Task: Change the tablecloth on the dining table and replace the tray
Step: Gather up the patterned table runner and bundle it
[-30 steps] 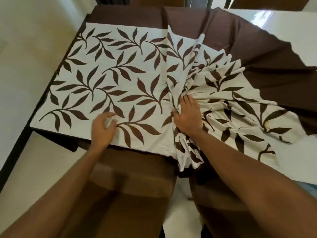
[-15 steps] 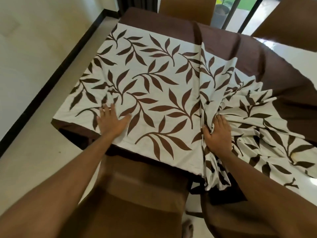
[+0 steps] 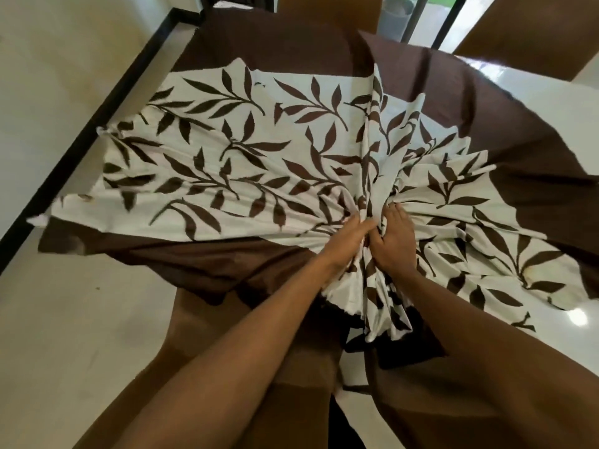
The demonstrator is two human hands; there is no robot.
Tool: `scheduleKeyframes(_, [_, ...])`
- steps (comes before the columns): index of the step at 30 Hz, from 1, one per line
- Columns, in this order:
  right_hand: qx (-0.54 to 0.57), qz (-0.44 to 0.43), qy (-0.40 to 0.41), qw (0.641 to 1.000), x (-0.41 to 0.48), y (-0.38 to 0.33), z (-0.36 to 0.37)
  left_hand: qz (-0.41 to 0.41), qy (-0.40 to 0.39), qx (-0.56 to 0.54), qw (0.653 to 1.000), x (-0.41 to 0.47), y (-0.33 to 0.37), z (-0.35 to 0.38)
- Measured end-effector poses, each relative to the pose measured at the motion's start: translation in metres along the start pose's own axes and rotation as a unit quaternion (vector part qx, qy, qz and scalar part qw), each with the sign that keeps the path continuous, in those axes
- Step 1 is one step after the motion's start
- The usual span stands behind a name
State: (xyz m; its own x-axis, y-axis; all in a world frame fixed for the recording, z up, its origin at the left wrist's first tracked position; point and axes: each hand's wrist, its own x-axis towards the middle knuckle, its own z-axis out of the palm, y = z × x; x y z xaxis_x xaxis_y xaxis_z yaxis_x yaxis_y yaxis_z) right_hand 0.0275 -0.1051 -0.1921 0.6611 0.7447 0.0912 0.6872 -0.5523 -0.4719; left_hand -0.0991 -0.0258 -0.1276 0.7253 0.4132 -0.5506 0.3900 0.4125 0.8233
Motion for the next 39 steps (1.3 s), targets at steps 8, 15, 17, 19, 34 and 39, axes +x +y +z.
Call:
scheduleKeyframes(8, [0.009,-0.016,0.004,1.0,0.002,-0.001,-0.009,0.191,0.279,0.203,0.919,-0.044,0.003,-0.086])
scheduleKeyframes(15, [-0.023,-0.02,0.0,1.0,0.002,-0.001,-0.009,-0.103,0.392,0.493,0.77,-0.059,-0.037,-0.234])
scheduleKeyframes(17, [-0.025,-0.013,-0.003,1.0,0.002,-0.002,-0.008,-0.115,0.386,0.494,0.77,-0.051,-0.041,-0.223])
scheduleKeyframes(19, [-0.029,-0.008,-0.004,1.0,0.002,-0.001,-0.01,-0.097,0.387,0.475,0.784,-0.037,-0.033,-0.193])
scheduleKeyframes(34, [0.08,0.048,-0.012,0.996,-0.001,-0.006,-0.016,0.094,0.083,0.195,0.973,-0.023,-0.007,-0.02])
scheduleKeyframes(39, [0.117,0.012,0.012,0.993,0.002,0.001,-0.019,0.225,0.278,0.203,0.912,-0.047,-0.006,-0.091])
